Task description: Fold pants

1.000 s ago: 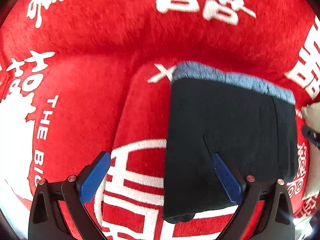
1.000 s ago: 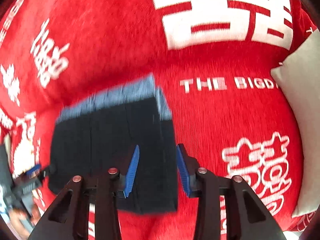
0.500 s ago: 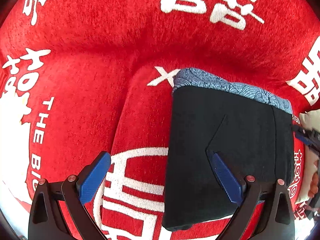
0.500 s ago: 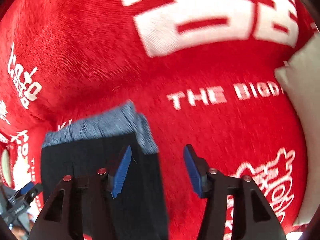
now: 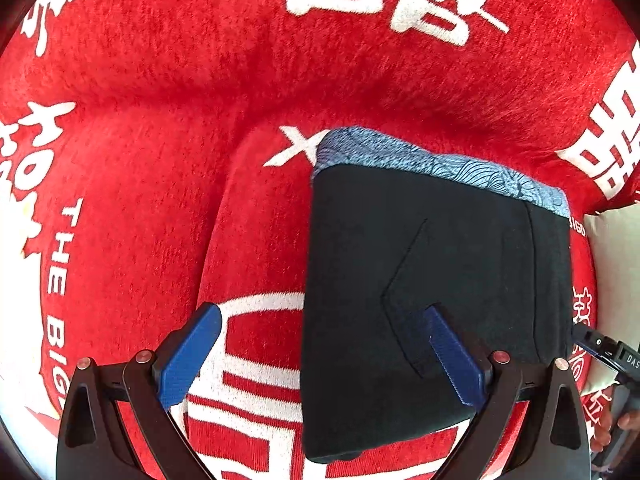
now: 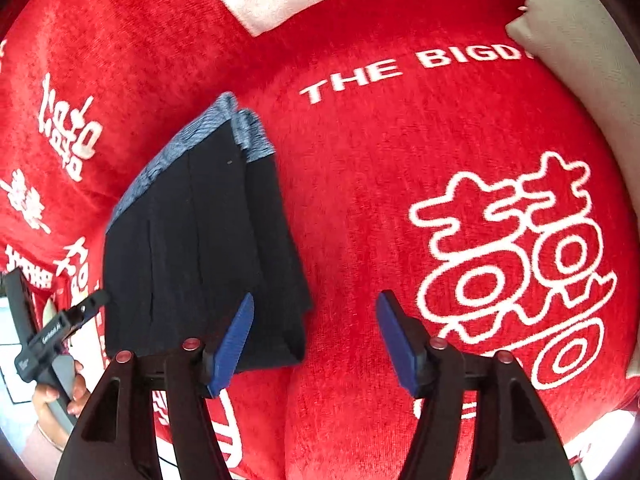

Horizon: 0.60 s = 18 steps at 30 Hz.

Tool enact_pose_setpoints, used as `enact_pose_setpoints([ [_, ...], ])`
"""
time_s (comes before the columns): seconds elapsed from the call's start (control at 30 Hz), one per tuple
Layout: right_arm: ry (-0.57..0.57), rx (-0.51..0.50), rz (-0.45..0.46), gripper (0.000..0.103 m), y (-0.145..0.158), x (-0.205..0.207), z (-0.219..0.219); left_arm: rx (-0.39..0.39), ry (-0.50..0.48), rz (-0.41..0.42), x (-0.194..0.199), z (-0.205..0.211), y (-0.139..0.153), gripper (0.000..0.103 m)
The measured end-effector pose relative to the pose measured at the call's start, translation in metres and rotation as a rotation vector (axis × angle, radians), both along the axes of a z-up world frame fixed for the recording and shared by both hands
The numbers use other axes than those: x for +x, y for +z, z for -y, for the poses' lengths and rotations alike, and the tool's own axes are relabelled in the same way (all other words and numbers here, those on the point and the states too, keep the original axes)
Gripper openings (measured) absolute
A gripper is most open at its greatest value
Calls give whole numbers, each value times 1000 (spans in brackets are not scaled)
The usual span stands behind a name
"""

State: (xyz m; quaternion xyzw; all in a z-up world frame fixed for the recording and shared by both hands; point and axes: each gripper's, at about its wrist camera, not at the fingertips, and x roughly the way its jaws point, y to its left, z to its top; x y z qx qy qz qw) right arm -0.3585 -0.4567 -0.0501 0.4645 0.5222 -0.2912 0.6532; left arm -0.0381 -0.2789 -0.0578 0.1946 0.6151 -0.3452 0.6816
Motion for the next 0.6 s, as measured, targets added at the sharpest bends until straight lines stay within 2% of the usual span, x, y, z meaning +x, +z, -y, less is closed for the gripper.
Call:
enact_pose_setpoints([
  [0.13, 63, 8, 10, 74, -4, 20, 3, -18, -28, -26, 5, 6, 0, 102],
  [0.23, 93, 7, 17, 74, -7, 32, 10, -31, -53, -115, 12, 10, -9, 102],
  [0.4, 109, 28, 61, 74, -12, 29, 26, -66, -77, -198, 23, 17, -18, 102],
  [0.53, 135, 87, 123, 74, -20, 27, 38, -87, -101, -282, 33, 26, -30, 102],
  [0.6, 152, 163, 180, 74, -32, 37, 44, -89, -120, -320, 36, 30, -37, 102],
])
